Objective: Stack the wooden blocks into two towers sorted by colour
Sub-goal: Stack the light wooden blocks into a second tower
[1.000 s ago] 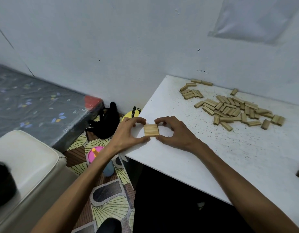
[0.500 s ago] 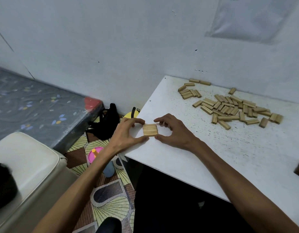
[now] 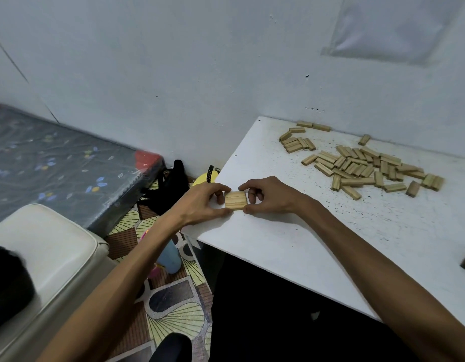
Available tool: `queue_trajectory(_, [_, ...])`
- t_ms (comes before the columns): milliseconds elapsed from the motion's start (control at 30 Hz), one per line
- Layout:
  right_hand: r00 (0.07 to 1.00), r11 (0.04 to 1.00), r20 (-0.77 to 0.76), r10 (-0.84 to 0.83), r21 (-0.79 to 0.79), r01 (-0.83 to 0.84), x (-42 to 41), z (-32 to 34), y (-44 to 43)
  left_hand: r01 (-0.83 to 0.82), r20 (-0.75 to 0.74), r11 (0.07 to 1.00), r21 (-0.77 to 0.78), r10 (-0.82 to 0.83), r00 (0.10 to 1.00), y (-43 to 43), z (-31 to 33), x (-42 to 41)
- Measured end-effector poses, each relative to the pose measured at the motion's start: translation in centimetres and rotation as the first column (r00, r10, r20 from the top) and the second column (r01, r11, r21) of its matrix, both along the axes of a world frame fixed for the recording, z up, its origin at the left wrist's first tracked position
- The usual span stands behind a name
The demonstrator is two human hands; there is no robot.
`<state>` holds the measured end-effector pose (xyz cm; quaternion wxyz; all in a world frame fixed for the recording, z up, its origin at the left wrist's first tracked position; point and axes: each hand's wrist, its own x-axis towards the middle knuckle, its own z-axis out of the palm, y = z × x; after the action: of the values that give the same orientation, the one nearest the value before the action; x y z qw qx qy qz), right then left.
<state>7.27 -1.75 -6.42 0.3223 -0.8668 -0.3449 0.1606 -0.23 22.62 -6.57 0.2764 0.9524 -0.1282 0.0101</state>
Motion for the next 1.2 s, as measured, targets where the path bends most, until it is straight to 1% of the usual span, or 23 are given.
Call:
queue_trajectory(200, [1.0, 0.998, 0.002, 0.031, -0.06, -0.031, 0.2, 0.6, 0.6, -0.001, -0.011, 1.0, -0.026, 0.001, 1.0, -0.5, 0.6, 0.2])
queue_trajectory(333, [0.999, 0.993, 0.008, 0.053, -0.102, -0.052, 0.4, 1.0, 0.9, 0.008, -0.041, 1.0, 0.02, -0.007, 0.999, -0.7, 1.1, 0.4])
queue_trajectory(467, [0.997, 0.989, 0.01, 0.078, -0.131, -0.076, 0.6, 1.3, 1.0, 0.002, -0.077, 0.999, 0.032, 0.0, 0.997, -0.6, 1.3, 0.7])
queue_trajectory(867, [0.995, 0.981, 0.025, 0.094, -0.174, -0.088, 0.6, 1.7, 1.2, -0.02, -0.098, 1.0, 0.007, 0.02, 0.995, -0.6, 1.3, 0.4])
queue_trajectory(1200, [0.997, 0.982, 0.014, 0.082, -0.17, -0.078, 0.4, 1.9, 1.3, -0.018, -0.118, 1.0, -0.002, 0.018, 0.993, -0.6, 1.5, 0.3])
